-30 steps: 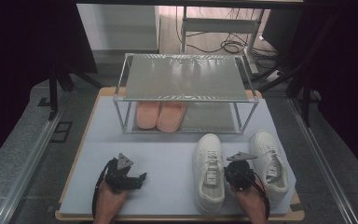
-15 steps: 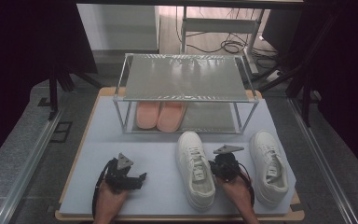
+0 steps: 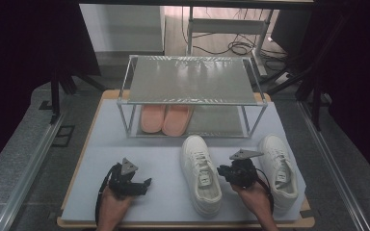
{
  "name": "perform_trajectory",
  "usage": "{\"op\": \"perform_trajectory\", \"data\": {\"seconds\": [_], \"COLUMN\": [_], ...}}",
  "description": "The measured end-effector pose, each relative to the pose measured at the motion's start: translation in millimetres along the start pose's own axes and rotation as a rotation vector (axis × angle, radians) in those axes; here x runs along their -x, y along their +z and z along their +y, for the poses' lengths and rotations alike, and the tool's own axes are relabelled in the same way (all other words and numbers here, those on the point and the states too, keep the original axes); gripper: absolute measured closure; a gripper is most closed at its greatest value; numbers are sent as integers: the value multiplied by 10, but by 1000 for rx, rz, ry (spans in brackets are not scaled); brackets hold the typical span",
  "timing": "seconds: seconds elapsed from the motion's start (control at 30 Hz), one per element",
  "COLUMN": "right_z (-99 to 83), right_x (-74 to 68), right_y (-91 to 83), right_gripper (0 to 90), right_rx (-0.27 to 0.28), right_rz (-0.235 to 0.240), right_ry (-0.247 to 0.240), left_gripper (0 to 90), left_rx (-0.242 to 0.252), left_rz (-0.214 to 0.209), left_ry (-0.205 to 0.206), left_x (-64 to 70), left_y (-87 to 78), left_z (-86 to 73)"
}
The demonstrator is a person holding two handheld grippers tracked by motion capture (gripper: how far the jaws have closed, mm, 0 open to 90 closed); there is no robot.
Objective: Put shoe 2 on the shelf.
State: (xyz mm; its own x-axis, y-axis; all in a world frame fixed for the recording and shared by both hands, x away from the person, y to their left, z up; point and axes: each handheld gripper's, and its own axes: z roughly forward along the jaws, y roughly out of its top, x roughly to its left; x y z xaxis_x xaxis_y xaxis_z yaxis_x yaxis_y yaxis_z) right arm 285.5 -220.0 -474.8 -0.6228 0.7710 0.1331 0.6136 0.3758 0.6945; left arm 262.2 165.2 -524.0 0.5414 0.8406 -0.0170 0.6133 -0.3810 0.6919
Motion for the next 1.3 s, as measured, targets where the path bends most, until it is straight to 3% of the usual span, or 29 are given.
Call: {"op": "perform_trajectory", "data": {"seconds": [0.3, 0.63, 0.87, 1.13, 1.2, 1.23, 1.3], "right_z": [-71, 8, 45, 81, 85, 81, 80], "right_x": [-71, -215, -286, -317, -323, -316, -316], "right_y": [-248, -451, -371, -178, -130, -115, -118], "right_gripper": [665, 587, 546, 506, 509, 575, 603], "right_rx": [5, 19, 4, -40, -59, -58, -58], "right_rz": [41, 85, 106, 84, 66, 86, 92], "right_ry": [-2, -14, -18, -8, -6, 5, 11], "left_gripper": [131, 131, 132, 132, 132, 132, 132], "left_rx": [0, 0, 0, 0, 1, 1, 1], "left_rz": [0, 0, 0, 0, 0, 1, 0], "left_ry": [0, 0, 0, 1, 0, 0, 0], "left_x": [0, 1, 1, 0, 1, 1, 2], "left_y": [0, 0, 0, -1, 0, 0, 0], "left_z": [0, 0, 0, 0, 0, 0, 0]}}
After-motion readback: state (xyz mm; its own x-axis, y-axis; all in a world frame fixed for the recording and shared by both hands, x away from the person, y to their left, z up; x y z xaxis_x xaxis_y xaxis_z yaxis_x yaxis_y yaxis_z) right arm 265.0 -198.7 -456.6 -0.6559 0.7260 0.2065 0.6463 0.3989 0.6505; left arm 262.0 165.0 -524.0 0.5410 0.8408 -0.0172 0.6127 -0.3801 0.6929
